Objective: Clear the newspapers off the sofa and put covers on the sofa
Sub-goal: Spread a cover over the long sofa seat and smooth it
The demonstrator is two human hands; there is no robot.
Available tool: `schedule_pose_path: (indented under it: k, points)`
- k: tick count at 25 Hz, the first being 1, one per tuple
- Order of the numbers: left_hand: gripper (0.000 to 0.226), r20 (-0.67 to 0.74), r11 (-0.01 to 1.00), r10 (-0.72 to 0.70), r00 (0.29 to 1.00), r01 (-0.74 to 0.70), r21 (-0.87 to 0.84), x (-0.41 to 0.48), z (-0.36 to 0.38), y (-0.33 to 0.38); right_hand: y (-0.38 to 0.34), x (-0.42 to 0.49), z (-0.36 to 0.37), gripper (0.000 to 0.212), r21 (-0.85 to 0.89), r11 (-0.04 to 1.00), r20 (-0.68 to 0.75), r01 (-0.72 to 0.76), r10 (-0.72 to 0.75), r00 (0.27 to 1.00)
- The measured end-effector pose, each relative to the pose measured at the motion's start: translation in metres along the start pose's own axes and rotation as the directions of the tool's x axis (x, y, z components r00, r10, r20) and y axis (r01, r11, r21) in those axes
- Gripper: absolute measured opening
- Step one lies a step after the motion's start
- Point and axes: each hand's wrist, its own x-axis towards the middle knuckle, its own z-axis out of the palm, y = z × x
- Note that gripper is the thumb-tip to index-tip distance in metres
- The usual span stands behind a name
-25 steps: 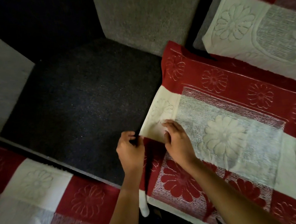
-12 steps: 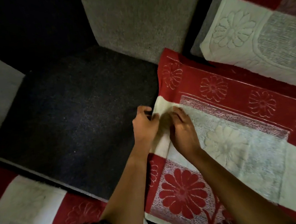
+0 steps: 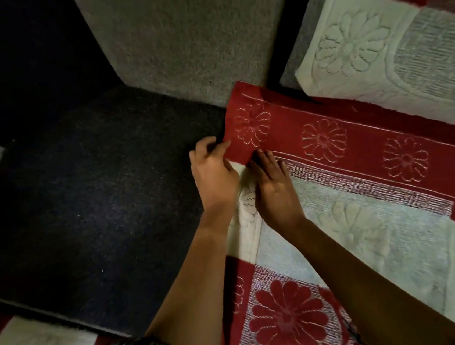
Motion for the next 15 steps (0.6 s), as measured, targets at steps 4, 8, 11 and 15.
schedule_pose_path:
  k: [4, 8, 11, 15]
  points:
    - [0.04, 0.079, 0.985, 0.048, 0.996, -0.06, 0.162, -0.027, -0.005, -0.018, -0.006, -0.009, -0.003, 0.044, -0.041, 0.999, 0.034, 0.021, -0.02, 0.999]
    - [0.042, 0.145, 0.978, 0.013, 0.989, -0.043, 0.206, -0.071, -0.013, -0.04, -0.023, -0.046, 0.002, 0.046, -0.09, 0.996, 0.09, 0.027, -0.019, 0.996]
    - [0.046, 0.149, 0.984, -0.04, 0.988, 0.013, 0.176, -0.113, -0.02, -0.058, -0.035, -0.083, 0.01, 0.051, -0.051, 0.999, 0.118, 0.006, 0.0, 0.993]
    - [0.034, 0.058, 0.992, -0.089, 0.994, 0.083, 0.1, -0.176, -0.026, -0.087, -0.048, -0.137, 0.02, 0.055, -0.032, 0.999, 0.162, 0.01, -0.005, 0.987]
